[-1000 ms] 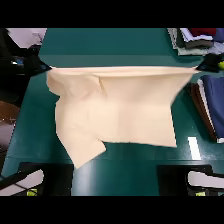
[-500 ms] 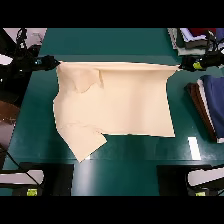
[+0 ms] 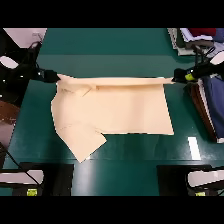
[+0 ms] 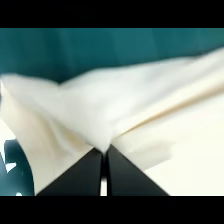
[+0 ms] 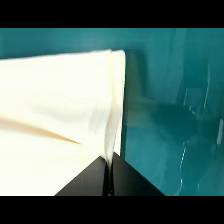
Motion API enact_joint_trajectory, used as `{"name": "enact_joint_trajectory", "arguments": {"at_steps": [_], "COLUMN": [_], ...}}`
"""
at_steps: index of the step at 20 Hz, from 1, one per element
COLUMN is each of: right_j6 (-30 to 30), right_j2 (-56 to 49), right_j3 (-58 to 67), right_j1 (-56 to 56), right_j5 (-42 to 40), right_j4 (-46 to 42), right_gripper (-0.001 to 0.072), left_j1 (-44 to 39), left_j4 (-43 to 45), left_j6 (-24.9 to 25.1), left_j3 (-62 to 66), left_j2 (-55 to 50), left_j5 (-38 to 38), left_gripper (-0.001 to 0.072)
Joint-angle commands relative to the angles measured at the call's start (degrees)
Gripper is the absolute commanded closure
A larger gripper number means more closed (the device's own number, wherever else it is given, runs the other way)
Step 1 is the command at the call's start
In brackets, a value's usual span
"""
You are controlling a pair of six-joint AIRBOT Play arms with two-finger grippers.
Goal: Fold the shirts.
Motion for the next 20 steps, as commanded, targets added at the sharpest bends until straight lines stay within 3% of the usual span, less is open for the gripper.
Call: {"name": "enact_joint_trajectory", "arguments": {"at_steps": [1,5,7,8,9,10,12,16,20], "right_j6": [-0.09,-0.07,-0.07,-0.04,-0.04,-0.07,-0.07,-2.05,-2.08], "right_j2": [0.81,0.79,0.81,0.81,0.81,0.81,0.81,2.54,11.56], "right_j3": [-6.51,-8.87,-8.81,-8.83,-8.83,-8.83,-8.66,-9.05,-18.03], "right_j1": [1.40,3.15,3.67,3.80,3.96,4.20,4.15,2.67,-0.83], "right_j5": [-1.22,-2.45,-2.03,-1.38,-0.98,-0.57,1.70,12.02,11.23], "right_j4": [-0.07,-0.02,0.07,0.13,0.44,1.64,3.02,2.56,2.62], "right_gripper": [0.0699,0.0699,0.0698,0.0697,0.0695,0.0677,0.0324,0.0314,0.0314], "left_j1": [-0.04,-0.04,-0.04,-0.04,-0.04,-0.04,0.04,2.62,4.66], "left_j4": [6.73,8.00,8.92,9.53,9.92,10.69,11.96,12.63,13.53], "left_j6": [-1.97,-2.36,-5.55,-8.46,-10.51,-12.92,-15.93,-17.22,-20.28], "left_j3": [-3.21,-4.59,-4.59,-4.59,-4.57,-4.55,-3.87,-5.01,-17.79], "left_j2": [-0.04,-0.17,-0.17,-0.17,-0.17,-0.17,-0.11,6.19,19.30], "left_j5": [-3.34,-3.93,-5.11,-5.53,-5.70,-5.97,-8.09,-14.16,-18.14], "left_gripper": [0.0683,0.0682,0.0679,0.0536,0.0259,0.0206,0.0210,0.0210,0.0209]}}
